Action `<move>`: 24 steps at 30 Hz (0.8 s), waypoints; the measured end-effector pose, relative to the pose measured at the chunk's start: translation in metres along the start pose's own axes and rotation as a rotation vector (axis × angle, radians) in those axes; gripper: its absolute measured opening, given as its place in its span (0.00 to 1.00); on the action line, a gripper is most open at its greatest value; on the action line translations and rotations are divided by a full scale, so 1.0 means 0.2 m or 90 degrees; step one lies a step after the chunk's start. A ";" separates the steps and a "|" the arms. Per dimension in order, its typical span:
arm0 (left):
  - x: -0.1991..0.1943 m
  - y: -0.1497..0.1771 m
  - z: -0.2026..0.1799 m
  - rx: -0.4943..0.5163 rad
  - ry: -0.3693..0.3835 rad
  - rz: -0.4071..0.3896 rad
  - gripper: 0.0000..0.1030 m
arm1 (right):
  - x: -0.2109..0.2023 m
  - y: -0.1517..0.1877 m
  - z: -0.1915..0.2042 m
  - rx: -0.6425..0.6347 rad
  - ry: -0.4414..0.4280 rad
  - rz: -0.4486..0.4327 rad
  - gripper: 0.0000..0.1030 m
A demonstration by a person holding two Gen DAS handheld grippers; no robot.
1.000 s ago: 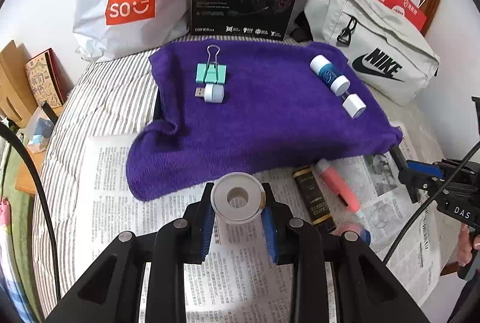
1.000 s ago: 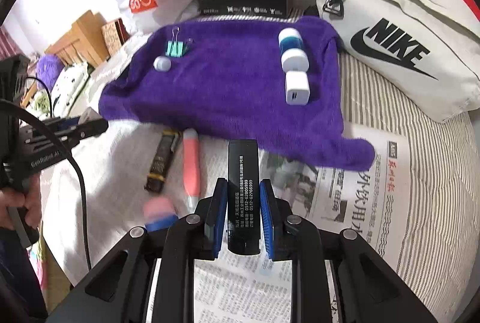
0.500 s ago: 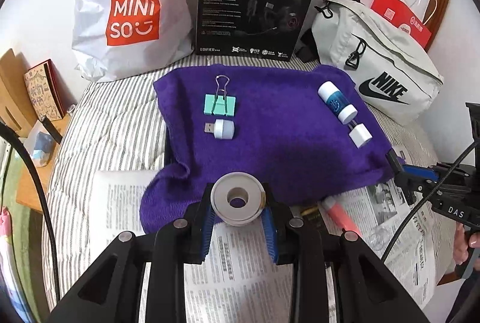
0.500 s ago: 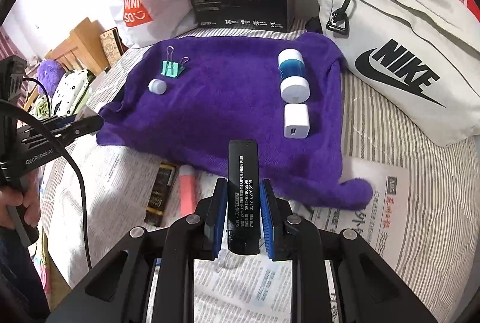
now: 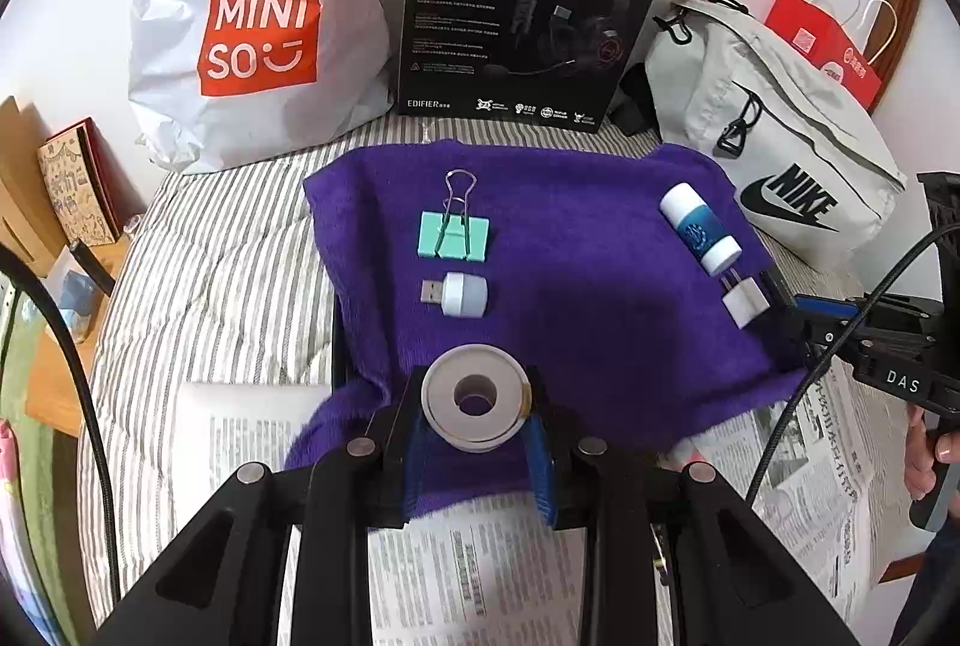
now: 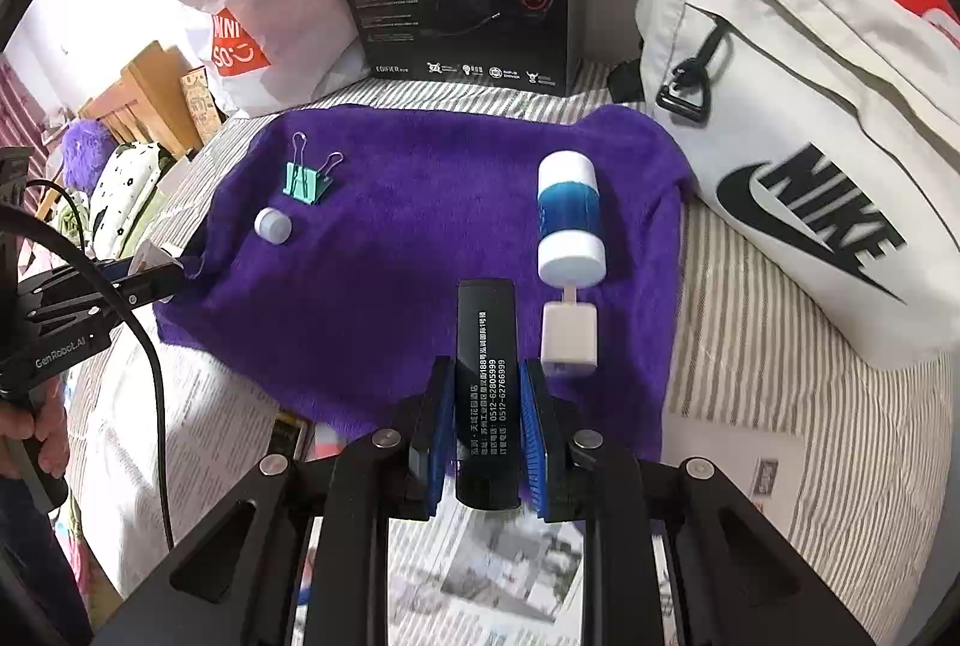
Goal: Organize rigid objects
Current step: 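Carry the tape roll and black stick over the purple towel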
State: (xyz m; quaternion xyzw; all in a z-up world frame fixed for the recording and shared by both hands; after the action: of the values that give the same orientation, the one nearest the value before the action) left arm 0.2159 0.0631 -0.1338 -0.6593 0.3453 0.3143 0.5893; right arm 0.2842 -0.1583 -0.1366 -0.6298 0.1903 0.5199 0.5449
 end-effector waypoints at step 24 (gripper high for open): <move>0.27 -0.05 0.02 0.017 0.005 0.052 0.27 | 0.30 0.02 -0.01 -0.025 0.009 0.055 0.21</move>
State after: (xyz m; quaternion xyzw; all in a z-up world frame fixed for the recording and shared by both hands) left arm 0.2549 0.0623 -0.1739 -0.6380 0.3786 0.3305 0.5834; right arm 0.3046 -0.1411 -0.1906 -0.6351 0.2108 0.5425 0.5078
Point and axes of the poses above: each gripper's, at about its wrist camera, not at the fingertips, and x roughly the way its jaws point, z to its left, y to its underside, the point moved 6 cm from there along x, roughly the way its jaws point, and after that the axes turned 1 degree about -y, right-handed, at the moved point
